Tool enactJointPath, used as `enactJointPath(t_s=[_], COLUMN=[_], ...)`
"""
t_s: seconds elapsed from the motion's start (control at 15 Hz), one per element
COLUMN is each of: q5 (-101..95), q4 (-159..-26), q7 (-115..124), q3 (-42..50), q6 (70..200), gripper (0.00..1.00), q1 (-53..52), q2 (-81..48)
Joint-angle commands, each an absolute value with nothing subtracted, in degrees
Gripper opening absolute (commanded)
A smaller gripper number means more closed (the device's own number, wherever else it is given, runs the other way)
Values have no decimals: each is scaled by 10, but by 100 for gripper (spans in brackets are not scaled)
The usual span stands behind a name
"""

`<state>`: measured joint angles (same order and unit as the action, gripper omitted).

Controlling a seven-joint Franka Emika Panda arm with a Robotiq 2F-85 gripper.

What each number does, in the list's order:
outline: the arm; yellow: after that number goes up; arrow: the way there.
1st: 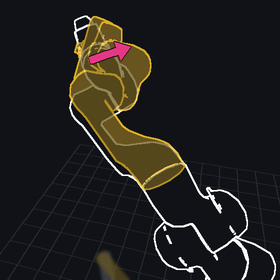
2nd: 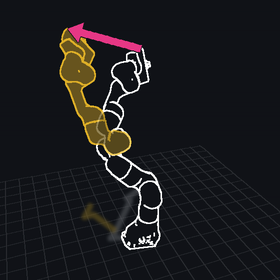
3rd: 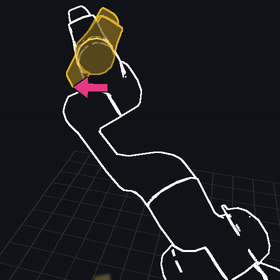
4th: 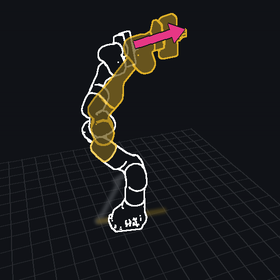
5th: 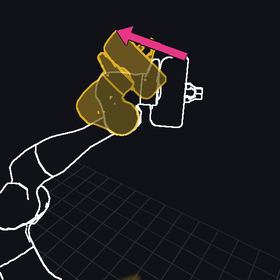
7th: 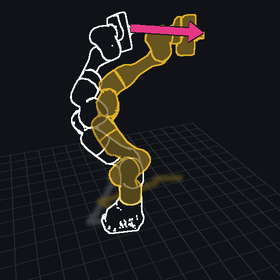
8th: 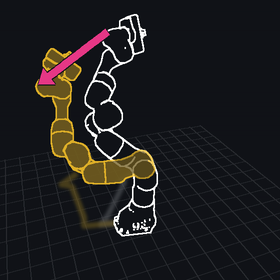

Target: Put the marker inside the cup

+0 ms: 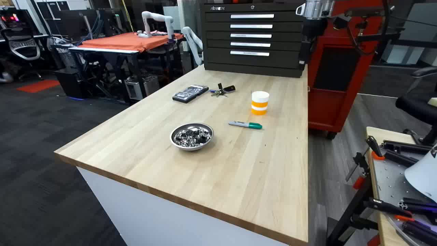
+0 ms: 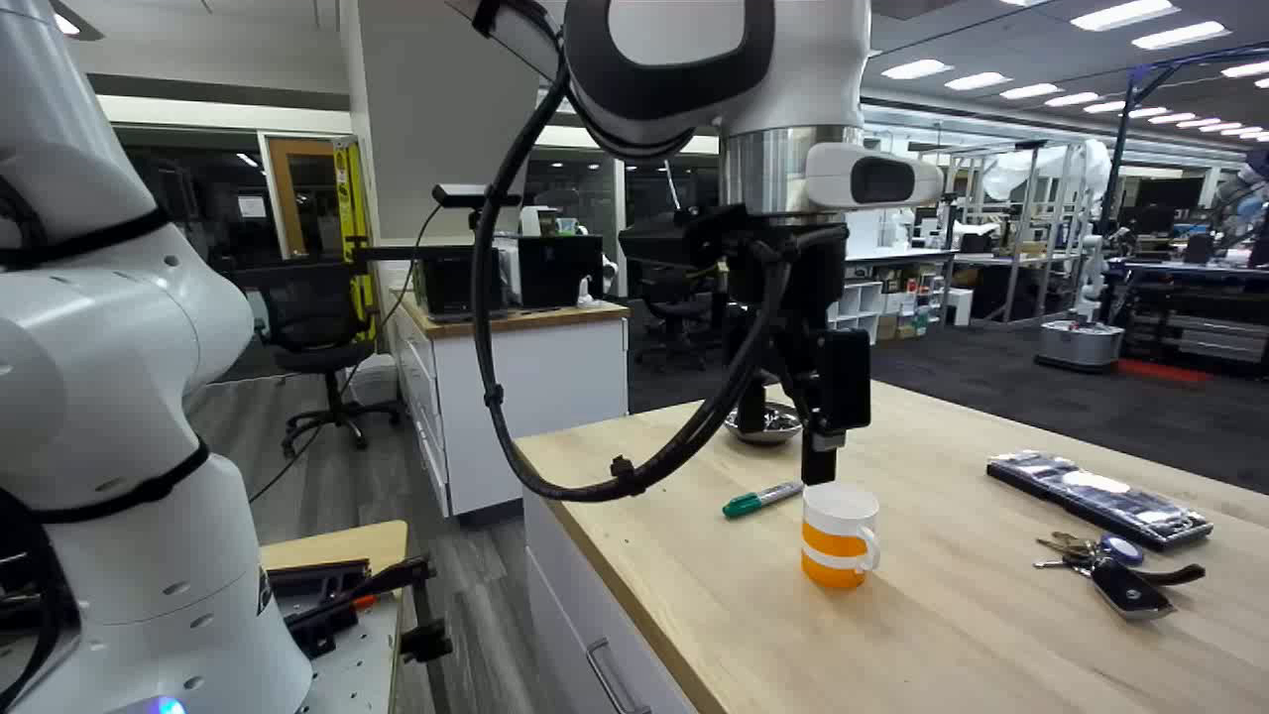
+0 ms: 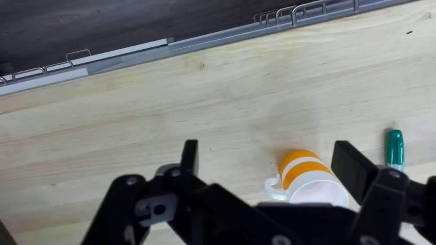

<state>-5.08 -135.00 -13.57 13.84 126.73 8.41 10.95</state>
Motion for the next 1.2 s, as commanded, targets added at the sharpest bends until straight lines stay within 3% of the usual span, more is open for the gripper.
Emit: enactJointPath(t_s=[0.0, 1.13], q5=[-49, -38], q4=[-1349, -1302], q7=[-137, -171], q3=[132, 93], q6=[1266, 1274], gripper=[100, 100], q1=[91, 65], q2=[109, 32])
